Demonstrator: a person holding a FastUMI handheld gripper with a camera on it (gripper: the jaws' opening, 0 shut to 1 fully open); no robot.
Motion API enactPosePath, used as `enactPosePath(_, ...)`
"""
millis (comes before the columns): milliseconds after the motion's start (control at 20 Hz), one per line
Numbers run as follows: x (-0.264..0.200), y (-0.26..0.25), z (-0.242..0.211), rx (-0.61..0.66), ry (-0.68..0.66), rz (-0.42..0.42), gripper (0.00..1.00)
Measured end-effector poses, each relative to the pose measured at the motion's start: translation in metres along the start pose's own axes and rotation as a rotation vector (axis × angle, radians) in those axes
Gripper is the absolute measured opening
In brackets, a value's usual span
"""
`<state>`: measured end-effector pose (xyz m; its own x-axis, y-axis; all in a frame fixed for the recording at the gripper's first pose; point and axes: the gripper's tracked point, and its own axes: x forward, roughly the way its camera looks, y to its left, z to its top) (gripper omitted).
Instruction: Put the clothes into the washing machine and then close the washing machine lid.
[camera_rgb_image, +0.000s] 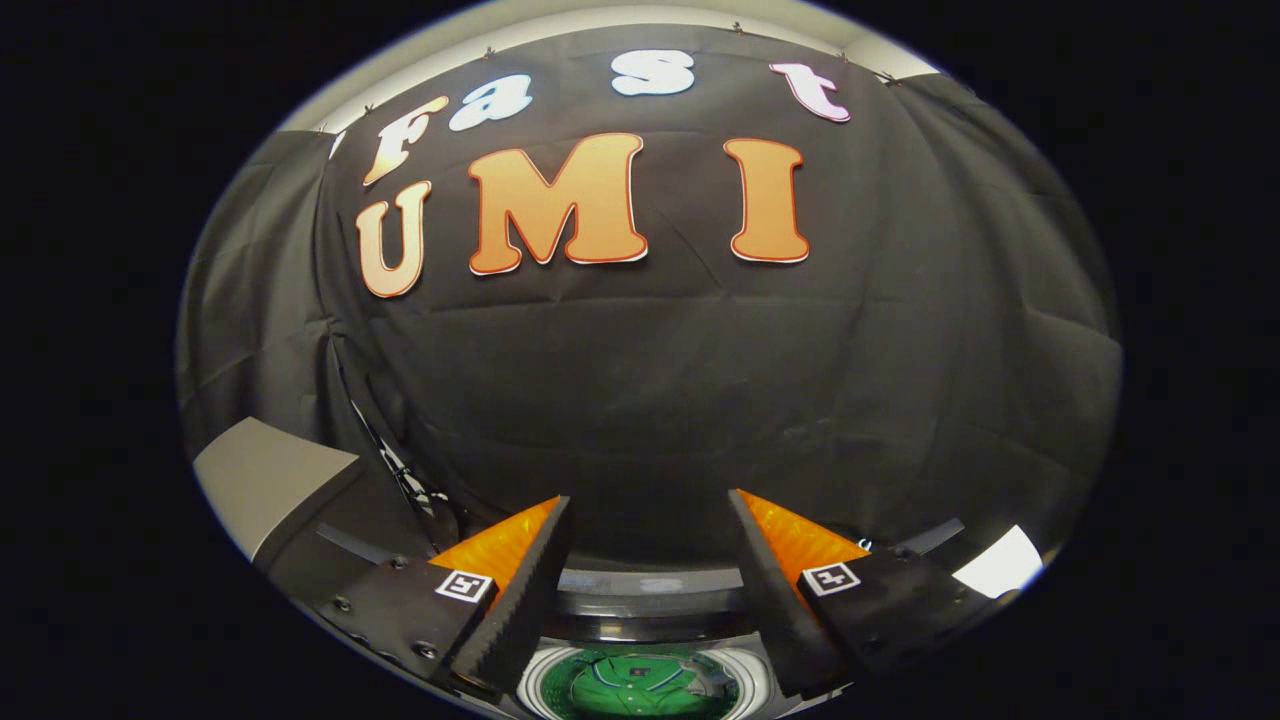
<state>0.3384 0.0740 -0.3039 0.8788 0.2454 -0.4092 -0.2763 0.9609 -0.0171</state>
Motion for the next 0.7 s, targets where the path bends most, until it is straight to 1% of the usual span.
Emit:
enactPosePath(400,-0.030,0.004,-0.018,-0.002,-0.026,-0.009,0.97)
enactPosePath(550,-0.043,0.004,-0.028,0.000,-0.011,-0.014,0.97)
enactPosePath(700,-0.060,0.006,-0.049,0.005,0.024,-0.017,0.97)
